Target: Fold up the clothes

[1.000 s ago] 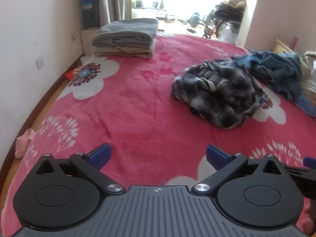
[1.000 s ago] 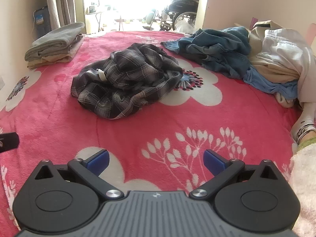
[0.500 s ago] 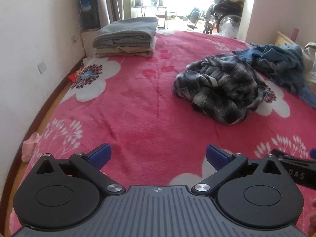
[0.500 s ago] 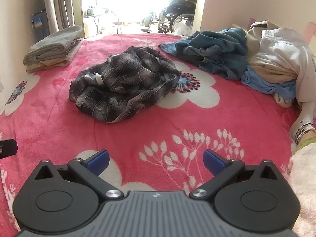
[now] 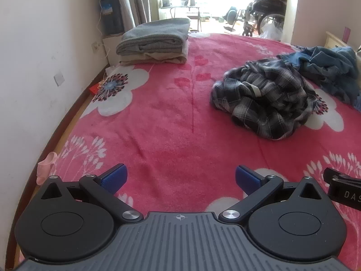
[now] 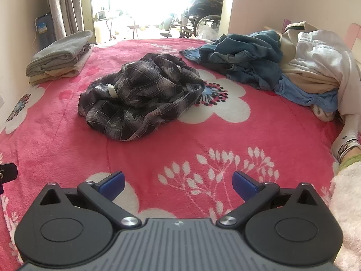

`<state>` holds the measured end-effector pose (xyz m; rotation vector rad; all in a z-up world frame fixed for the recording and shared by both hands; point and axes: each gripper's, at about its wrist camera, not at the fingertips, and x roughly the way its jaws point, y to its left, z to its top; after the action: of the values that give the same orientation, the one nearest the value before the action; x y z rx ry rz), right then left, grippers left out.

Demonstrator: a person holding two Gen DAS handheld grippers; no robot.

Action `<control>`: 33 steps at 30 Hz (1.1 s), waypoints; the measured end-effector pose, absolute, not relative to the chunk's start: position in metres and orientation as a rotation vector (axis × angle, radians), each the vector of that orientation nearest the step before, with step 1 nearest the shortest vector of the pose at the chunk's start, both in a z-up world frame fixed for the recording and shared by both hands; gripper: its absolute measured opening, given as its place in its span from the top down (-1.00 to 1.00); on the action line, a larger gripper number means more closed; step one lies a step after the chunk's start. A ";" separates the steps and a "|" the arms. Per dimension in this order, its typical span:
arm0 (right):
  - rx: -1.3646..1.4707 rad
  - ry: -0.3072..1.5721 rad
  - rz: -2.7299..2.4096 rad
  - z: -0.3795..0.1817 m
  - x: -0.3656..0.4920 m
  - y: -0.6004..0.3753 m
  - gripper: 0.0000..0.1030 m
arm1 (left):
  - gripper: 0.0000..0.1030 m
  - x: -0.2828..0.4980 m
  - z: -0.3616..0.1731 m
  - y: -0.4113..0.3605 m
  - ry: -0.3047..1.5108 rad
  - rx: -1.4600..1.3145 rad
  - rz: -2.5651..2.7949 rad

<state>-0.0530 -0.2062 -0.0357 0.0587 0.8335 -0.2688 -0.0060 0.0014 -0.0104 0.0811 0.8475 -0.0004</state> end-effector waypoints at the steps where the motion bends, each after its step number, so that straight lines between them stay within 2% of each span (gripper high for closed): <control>1: 0.058 0.832 -0.269 -0.035 -0.053 -0.206 -1.00 | -1.00 -0.006 -0.010 0.001 0.847 0.082 -0.001; 33: 0.061 0.836 -0.273 -0.036 -0.054 -0.202 -1.00 | -1.00 -0.006 -0.012 0.004 0.852 0.078 0.000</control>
<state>-0.0538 -0.2020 -0.0359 0.0612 0.8358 -0.2733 -0.0060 0.0038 -0.0121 0.0784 0.8522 0.0003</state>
